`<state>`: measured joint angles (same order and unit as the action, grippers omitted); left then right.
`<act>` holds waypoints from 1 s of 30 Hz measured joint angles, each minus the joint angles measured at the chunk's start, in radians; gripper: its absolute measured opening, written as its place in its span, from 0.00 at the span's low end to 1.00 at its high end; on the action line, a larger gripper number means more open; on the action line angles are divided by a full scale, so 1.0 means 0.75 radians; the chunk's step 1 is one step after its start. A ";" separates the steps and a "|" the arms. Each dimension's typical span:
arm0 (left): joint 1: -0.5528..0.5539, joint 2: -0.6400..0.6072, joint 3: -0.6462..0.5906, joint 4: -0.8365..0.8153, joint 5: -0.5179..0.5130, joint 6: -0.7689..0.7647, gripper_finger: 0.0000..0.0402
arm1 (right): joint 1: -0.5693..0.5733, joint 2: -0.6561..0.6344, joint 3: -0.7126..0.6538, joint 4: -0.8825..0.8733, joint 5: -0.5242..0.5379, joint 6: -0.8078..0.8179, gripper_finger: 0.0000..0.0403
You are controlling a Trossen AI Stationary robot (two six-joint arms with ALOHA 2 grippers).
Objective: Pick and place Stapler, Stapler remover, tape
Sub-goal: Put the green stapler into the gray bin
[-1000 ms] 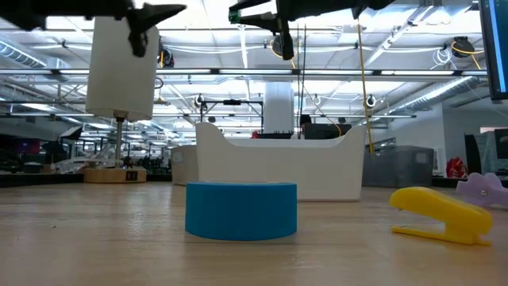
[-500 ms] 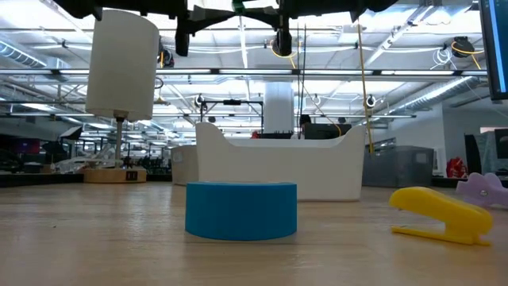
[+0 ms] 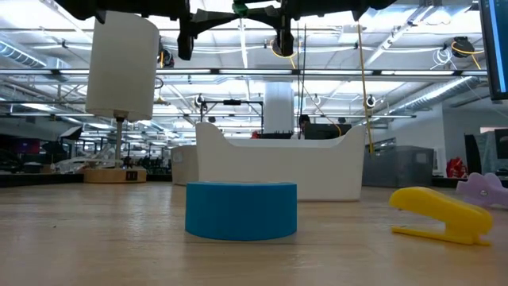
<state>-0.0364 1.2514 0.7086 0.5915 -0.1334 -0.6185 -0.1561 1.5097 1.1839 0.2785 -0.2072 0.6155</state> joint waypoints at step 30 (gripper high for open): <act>0.068 -0.001 0.008 -0.126 0.012 0.016 0.68 | -0.019 0.010 -0.002 -0.004 -0.151 0.162 0.14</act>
<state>0.0145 1.2510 0.7143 0.4966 -0.1242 -0.6063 -0.1702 1.5169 1.1824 0.2753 -0.3201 0.7369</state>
